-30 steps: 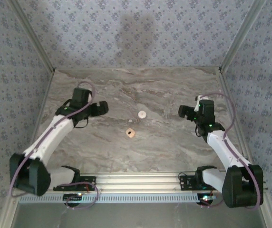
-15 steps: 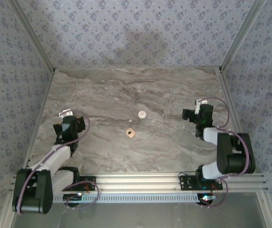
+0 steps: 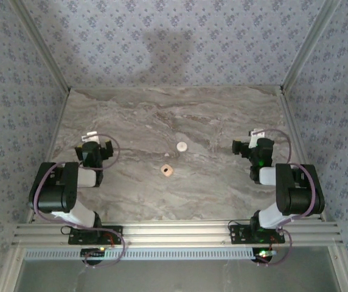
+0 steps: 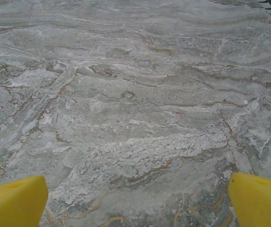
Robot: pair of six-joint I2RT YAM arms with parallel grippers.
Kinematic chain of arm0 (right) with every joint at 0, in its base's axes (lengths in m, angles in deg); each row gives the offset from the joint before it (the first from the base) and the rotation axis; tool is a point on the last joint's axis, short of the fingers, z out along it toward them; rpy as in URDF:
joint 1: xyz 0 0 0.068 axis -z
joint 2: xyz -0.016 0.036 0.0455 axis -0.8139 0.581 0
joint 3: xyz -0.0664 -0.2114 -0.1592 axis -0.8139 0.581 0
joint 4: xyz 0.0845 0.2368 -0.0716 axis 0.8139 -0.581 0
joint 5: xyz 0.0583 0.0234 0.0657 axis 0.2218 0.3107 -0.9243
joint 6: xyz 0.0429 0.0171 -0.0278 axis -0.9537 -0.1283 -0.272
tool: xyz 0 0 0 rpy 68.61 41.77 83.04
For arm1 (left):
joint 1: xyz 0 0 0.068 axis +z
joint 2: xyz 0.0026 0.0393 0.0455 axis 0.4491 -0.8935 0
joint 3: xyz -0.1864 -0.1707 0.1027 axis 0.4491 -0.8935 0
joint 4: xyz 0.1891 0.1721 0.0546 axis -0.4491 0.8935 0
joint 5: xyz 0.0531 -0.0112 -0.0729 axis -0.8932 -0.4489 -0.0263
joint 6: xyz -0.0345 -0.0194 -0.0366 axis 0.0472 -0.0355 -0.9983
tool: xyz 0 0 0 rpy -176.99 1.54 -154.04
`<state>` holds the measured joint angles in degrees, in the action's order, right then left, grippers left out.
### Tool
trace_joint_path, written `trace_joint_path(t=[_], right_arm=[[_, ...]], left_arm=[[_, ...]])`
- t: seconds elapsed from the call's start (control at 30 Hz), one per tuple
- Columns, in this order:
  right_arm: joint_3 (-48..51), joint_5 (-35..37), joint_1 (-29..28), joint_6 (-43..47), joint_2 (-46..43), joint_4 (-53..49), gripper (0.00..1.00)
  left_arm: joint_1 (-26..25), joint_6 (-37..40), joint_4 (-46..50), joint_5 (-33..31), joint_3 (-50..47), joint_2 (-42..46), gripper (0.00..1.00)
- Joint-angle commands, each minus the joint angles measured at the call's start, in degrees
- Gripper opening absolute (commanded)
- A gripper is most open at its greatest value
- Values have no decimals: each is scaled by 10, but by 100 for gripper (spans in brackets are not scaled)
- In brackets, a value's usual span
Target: Insert wireless bluetooth earbuds into charging case
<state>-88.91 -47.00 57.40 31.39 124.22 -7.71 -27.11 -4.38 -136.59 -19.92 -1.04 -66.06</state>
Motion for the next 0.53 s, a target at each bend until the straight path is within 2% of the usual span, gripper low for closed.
trace_joint_path(t=[0.0, 0.03, 0.5], right_arm=[[-6, -5, 1, 2, 1, 20, 100], [-6, -3, 0, 3, 2, 20, 100], [-7, 0, -2, 4, 1, 18, 100]], left_arm=[[4, -10, -26, 28, 7, 6, 100], [4, -13, -1, 30, 13, 14, 100], [4, -10, -9, 30, 12, 12, 100]])
